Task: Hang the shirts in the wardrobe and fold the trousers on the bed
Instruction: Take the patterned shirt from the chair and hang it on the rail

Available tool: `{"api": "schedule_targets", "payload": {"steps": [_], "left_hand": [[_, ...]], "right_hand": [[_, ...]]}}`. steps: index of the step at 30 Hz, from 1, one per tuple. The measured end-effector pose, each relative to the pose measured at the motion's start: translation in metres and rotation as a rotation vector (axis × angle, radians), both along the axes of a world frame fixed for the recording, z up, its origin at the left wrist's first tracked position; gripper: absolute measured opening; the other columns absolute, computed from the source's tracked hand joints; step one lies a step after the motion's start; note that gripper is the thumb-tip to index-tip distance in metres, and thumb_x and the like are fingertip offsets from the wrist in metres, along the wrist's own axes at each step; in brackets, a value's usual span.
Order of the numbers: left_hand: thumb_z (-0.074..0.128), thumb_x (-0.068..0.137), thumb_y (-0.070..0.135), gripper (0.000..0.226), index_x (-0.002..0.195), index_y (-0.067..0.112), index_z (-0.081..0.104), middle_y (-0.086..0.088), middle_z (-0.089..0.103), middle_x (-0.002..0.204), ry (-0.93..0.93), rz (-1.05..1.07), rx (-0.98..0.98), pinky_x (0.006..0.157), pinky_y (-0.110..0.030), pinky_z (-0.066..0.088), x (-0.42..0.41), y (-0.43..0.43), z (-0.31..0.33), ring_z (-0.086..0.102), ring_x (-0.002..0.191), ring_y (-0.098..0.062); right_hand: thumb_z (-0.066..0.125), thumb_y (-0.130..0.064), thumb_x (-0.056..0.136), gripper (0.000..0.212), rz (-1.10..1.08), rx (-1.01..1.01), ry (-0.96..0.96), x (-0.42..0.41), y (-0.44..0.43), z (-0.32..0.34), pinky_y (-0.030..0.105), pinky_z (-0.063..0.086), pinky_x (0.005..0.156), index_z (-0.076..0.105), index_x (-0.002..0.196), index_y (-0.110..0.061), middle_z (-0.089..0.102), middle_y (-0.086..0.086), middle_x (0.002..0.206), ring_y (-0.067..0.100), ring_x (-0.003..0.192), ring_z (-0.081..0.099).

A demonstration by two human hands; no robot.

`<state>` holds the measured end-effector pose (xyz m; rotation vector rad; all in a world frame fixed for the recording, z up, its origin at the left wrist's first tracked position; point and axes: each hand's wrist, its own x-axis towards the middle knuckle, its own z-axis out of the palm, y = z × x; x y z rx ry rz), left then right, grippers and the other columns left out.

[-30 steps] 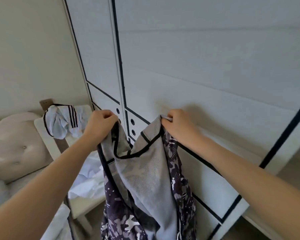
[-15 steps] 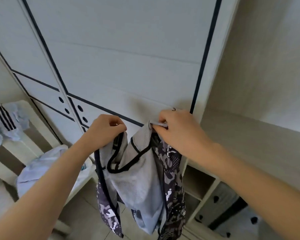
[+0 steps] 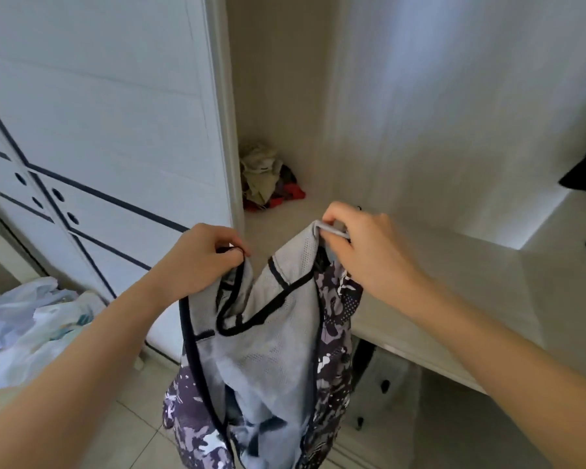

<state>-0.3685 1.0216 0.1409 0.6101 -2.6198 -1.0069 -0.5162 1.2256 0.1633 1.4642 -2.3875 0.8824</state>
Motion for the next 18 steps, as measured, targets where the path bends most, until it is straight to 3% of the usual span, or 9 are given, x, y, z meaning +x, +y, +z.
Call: {"api": "schedule_targets", "payload": {"steps": [5, 8, 12, 14, 18], "left_hand": [[0.074, 0.083, 0.019, 0.018, 0.078, 0.037, 0.071, 0.023, 0.07, 0.078, 0.073, -0.054, -0.037, 0.077, -0.012, 0.044, -0.04, 0.036, 0.017, 0.063, 0.082, 0.009], [0.081, 0.077, 0.024, 0.009, 0.08, 0.029, 0.074, 0.015, 0.071, 0.079, 0.131, -0.068, -0.091, 0.076, -0.016, 0.046, -0.066, 0.048, 0.032, 0.064, 0.081, 0.002], [0.079, 0.079, 0.033, 0.011, 0.079, 0.025, 0.072, 0.012, 0.067, 0.076, 0.186, -0.042, -0.209, 0.064, -0.007, 0.038, -0.102, 0.057, 0.053, 0.058, 0.078, 0.002], [0.073, 0.086, 0.034, 0.015, 0.077, 0.022, 0.07, 0.008, 0.065, 0.073, 0.221, -0.019, -0.292, 0.062, -0.013, 0.038, -0.12, 0.056, 0.063, 0.057, 0.074, -0.004], [0.065, 0.093, 0.031, 0.026, 0.078, 0.009, 0.069, -0.006, 0.067, 0.074, 0.303, 0.048, -0.394, 0.073, -0.038, 0.048, -0.155, 0.042, 0.086, 0.061, 0.076, -0.024]], "right_hand": [[0.059, -0.028, 0.094, 0.01, -0.13, -0.05, -0.046, -0.057, 0.047, 0.015, 0.032, 0.04, 0.051, 0.061, 0.088, -0.021, 0.056, -0.007, 0.061, 0.012, 0.052, 0.05], [0.059, -0.026, 0.095, 0.008, -0.192, -0.108, -0.031, -0.087, 0.071, 0.037, 0.027, 0.035, 0.051, 0.062, 0.089, -0.021, 0.056, -0.01, 0.067, 0.009, 0.056, 0.049], [0.056, -0.028, 0.096, 0.009, -0.309, -0.157, 0.021, -0.121, 0.099, 0.065, 0.028, 0.037, 0.055, 0.061, 0.091, -0.023, 0.053, -0.01, 0.064, 0.013, 0.056, 0.047], [0.054, -0.029, 0.096, 0.009, -0.365, -0.159, 0.066, -0.136, 0.111, 0.078, 0.032, 0.041, 0.059, 0.06, 0.091, -0.023, 0.056, -0.003, 0.068, 0.022, 0.063, 0.053], [0.049, -0.031, 0.099, 0.012, -0.498, -0.126, 0.187, -0.16, 0.135, 0.108, 0.031, 0.038, 0.054, 0.057, 0.095, -0.021, 0.057, 0.002, 0.075, 0.028, 0.068, 0.055]]}}
